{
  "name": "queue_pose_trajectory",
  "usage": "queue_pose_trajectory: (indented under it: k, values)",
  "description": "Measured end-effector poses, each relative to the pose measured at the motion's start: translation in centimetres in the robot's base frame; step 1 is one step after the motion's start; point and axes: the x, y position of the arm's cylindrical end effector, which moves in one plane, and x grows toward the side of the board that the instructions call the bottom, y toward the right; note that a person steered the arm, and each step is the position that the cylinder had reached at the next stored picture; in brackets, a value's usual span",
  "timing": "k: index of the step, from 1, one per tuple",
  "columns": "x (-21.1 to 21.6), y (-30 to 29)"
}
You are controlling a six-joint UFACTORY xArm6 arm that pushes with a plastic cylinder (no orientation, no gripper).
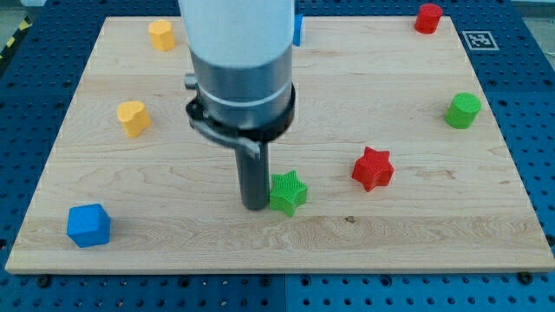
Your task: Slide green star to the red star
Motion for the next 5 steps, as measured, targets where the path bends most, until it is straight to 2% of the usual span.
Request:
queue_pose_trajectory:
  k: [1, 4, 5]
  values:
    - [2.4, 0.3]
    - [0.8, 2.4]
    - [-0.2, 5.8]
